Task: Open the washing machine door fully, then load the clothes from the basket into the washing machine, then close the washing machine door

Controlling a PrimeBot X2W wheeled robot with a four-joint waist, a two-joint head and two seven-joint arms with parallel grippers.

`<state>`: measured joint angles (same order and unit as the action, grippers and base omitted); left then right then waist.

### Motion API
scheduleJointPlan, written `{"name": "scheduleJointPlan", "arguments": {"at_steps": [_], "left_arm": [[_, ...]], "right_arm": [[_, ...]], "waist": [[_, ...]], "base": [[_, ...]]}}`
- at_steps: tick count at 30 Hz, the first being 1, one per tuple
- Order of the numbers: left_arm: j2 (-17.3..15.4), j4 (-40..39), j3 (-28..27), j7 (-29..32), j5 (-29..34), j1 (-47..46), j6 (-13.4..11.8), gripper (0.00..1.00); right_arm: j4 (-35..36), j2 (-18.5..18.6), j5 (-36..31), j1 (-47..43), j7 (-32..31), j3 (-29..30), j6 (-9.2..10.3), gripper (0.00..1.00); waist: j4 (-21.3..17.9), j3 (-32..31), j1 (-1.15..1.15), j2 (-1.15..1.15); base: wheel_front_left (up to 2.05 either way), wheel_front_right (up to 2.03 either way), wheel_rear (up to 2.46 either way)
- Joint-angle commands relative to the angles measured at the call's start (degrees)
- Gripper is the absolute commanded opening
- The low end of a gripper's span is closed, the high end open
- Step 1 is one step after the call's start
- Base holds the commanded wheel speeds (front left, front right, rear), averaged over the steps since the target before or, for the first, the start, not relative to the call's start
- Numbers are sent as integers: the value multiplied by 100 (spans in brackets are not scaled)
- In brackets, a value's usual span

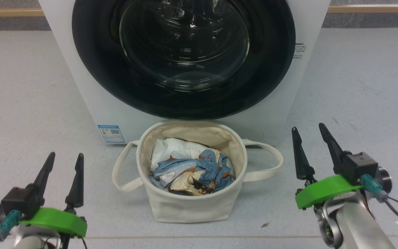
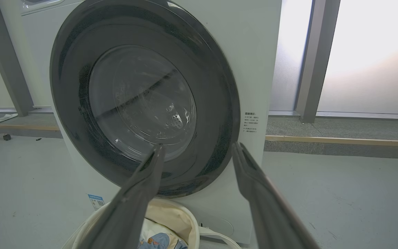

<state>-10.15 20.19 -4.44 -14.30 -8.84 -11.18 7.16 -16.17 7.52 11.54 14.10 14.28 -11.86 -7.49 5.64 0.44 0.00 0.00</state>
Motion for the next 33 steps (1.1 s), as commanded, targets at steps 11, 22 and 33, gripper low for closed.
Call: {"name": "scheduleJointPlan", "arguments": {"at_steps": [11, 22, 33], "left_arm": [[-157, -167, -251, -70, -97, -295, 33, 100], [-149, -5, -213, -70, -417, -311, 33, 100], [-191, -17, -157, -70, -563, -302, 33, 100]], "right_arm": [[61, -14, 39, 184, 72, 12, 0, 100], [52, -71, 70, 153, 72, 165, 0, 100], [52, -134, 164, 159, 72, 343, 0, 100]], "waist": [[6, 5, 0, 0], [-3, 49, 0, 0], [-20, 124, 0, 0]], "base": [[0, 0, 0], [0, 0, 0], [0, 0, 0]]}}
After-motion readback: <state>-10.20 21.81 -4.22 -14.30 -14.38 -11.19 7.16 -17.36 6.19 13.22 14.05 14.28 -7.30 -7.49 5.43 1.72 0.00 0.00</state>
